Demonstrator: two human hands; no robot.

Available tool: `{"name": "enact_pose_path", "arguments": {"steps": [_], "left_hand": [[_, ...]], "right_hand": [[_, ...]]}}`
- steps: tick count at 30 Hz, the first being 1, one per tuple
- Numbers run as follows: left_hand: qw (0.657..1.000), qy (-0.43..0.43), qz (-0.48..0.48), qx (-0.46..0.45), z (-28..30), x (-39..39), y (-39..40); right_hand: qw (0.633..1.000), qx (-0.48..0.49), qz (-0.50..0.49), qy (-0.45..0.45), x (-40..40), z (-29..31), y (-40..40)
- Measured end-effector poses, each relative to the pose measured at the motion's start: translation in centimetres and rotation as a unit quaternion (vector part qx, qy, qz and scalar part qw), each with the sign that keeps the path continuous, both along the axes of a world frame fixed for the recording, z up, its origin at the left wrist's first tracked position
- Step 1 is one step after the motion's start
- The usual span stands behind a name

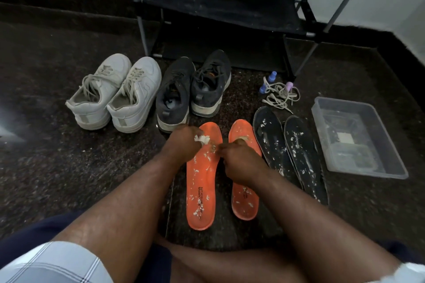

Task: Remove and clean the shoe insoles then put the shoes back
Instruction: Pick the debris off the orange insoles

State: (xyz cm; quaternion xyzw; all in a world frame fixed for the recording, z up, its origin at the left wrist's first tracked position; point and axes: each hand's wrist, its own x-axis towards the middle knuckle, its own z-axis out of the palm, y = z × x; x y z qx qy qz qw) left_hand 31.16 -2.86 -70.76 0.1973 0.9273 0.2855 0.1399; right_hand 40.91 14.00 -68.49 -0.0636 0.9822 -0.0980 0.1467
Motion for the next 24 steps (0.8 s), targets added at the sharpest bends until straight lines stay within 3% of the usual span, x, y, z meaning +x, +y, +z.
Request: {"name": "enact_pose_path", "arguments": {"steps": [6,10,18,24], "left_hand": [[1.0,0.025,-0.003,-0.006,-0.1,0.6,0.3],[1.0,0.02,-0.02,-0.008,0.3,1.3,0.9],[0.999,-0.036,-0.021,0.029,1.3,2.0,1.9],[0.999,-0.018,0.022,0.019,1.4,0.7,1.1]], "right_hand": [[0.998,0.051,0.009,-0.036,-0.6,-0.4,0.1],[0.998,0.025,-0.01,-0.049,-0.7,0.0,-0.2],[0.995,-0.037,-0.074,0.053,-1.4,0.8,1.2],[1.0,-0.01,0.006,0.002,-0.8,-0.5,-0.1]]}}
